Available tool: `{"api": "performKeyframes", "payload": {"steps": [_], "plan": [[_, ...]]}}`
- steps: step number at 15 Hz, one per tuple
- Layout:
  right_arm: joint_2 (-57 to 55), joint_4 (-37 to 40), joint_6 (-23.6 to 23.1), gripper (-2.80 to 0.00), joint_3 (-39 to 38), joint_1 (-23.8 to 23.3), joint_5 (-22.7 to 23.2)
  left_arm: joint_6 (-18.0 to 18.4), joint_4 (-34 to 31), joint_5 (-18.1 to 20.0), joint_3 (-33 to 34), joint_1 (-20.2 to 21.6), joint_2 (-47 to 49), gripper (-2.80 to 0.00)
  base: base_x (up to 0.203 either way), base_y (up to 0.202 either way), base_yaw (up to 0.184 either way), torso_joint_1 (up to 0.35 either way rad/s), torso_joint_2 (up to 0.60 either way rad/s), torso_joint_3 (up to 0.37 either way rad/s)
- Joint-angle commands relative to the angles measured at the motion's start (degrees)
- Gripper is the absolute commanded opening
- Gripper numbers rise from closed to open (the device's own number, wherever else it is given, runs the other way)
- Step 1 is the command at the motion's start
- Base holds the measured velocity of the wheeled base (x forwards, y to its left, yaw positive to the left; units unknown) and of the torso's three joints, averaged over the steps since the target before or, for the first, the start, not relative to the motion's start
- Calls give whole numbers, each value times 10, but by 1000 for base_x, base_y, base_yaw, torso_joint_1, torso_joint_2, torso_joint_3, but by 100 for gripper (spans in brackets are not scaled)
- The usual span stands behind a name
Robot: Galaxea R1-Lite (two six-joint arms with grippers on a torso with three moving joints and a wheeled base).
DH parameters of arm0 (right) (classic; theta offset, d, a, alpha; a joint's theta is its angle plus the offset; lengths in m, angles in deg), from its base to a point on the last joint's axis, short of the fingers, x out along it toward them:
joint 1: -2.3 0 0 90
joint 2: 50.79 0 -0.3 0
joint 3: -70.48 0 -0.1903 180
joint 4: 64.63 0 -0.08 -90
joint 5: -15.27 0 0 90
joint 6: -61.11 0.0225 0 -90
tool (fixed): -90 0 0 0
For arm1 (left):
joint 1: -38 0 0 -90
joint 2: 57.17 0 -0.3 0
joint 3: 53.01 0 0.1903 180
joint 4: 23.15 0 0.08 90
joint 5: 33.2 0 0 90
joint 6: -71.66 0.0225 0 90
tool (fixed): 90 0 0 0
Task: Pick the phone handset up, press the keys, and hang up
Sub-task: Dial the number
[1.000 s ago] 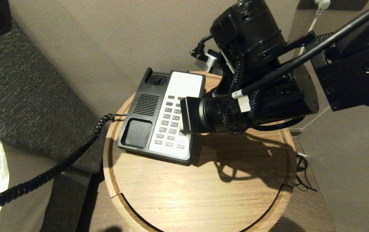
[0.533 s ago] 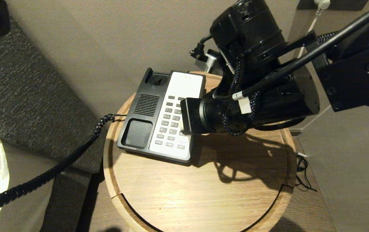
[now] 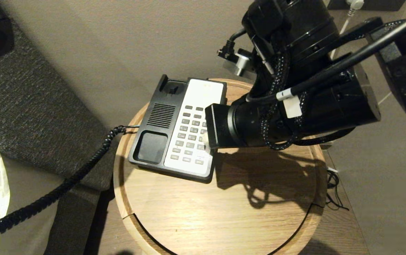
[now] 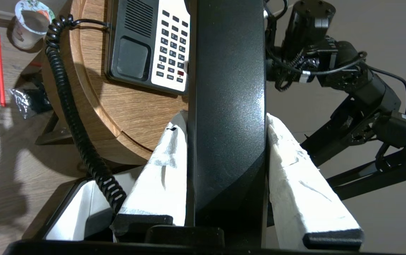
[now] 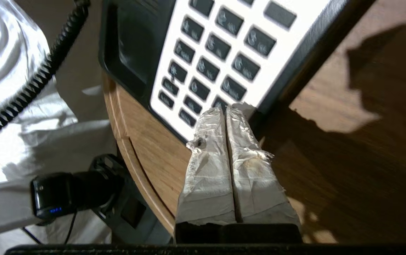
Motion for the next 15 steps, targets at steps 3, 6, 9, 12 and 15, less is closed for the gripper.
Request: {"api": "performKeyframes", "payload": {"steps": [3,6,9,12,15], "plan": [[0,23,5,-280,-5,2,1,-1,-2,0,11,0,-7,-280,0,0,0,0,0,0],[-10,32,14,-280,-4,6,8,-1,-2,0,16,0,-7,-280,0,0,0,0,0,0],[-21,40,31,-280,5,15,17,-1,5,0,23,0,-9,-280,0,0,0,0,0,0],[-26,40,31,-280,6,22,17,-1,6,0,31,0,-14,-280,0,0,0,0,0,0],[-29,37,30,-280,6,22,16,-1,10,0,33,0,-14,-280,0,0,0,0,0,0]]}}
